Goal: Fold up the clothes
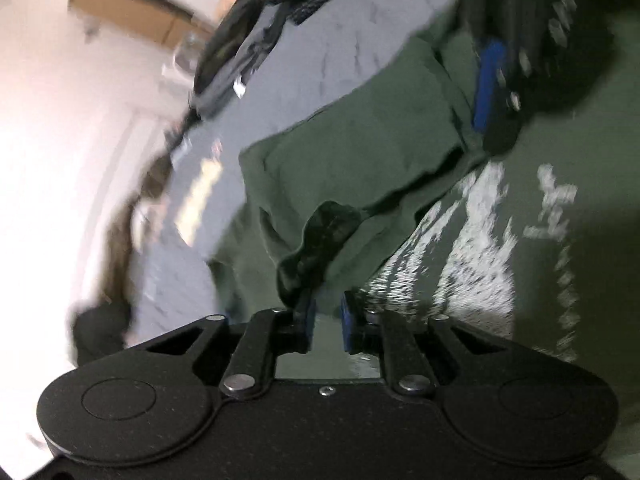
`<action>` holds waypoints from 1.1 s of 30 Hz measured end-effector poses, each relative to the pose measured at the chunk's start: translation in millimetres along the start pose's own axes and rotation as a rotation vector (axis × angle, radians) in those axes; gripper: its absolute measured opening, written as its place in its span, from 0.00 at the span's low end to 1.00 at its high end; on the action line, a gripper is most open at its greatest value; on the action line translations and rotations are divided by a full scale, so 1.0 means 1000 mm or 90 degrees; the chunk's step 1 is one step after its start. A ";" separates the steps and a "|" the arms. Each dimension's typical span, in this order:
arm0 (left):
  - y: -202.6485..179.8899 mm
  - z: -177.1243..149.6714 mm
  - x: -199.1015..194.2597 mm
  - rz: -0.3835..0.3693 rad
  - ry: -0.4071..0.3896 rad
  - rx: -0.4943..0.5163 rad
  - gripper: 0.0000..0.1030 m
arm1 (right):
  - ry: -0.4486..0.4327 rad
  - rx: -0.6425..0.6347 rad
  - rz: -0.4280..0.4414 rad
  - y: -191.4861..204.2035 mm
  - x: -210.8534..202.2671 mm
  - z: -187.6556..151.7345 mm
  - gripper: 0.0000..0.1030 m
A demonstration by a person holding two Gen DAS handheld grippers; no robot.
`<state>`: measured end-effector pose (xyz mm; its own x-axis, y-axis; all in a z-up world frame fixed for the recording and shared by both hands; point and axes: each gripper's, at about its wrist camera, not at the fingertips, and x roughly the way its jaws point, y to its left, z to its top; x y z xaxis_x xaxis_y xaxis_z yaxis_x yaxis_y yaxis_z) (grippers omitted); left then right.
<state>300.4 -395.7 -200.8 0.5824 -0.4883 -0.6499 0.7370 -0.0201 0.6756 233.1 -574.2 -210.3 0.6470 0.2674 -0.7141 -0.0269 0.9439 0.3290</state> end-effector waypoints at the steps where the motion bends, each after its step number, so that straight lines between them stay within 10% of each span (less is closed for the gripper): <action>1: 0.010 0.003 -0.002 -0.020 0.000 -0.037 0.30 | 0.000 0.000 0.000 0.000 0.000 0.000 0.16; 3: 0.033 0.009 -0.003 -0.055 -0.005 -0.108 0.46 | 0.001 0.001 0.001 0.000 0.000 0.000 0.16; 11: 0.059 0.018 0.022 -0.089 0.023 -0.114 0.43 | 0.002 0.002 0.001 0.000 0.000 0.001 0.16; 13: 0.059 0.019 0.028 -0.093 0.034 -0.100 0.10 | 0.002 0.001 0.001 0.000 0.000 0.001 0.17; 15: 0.059 0.019 0.035 -0.098 0.045 -0.087 0.08 | 0.002 0.002 0.002 0.000 0.000 0.001 0.17; 21: -0.006 0.007 0.011 0.168 -0.058 0.101 0.07 | 0.004 0.013 0.007 -0.001 0.000 0.001 0.17; 25: -0.037 -0.010 0.017 0.172 -0.018 0.151 0.11 | 0.010 0.035 0.017 -0.004 -0.002 0.002 0.17; 29: -0.016 -0.015 0.010 0.070 0.039 0.008 0.25 | 0.009 0.022 0.013 -0.001 -0.002 0.001 0.17; 33: 0.048 -0.015 -0.011 -0.065 0.024 -0.286 0.52 | 0.012 0.033 0.021 -0.004 -0.003 0.002 0.17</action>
<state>334.5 -378.3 -166.6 0.5045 -0.4709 -0.7237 0.8623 0.3179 0.3942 232.9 -578.7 -208.5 0.6316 0.3023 -0.7139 -0.0086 0.9235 0.3835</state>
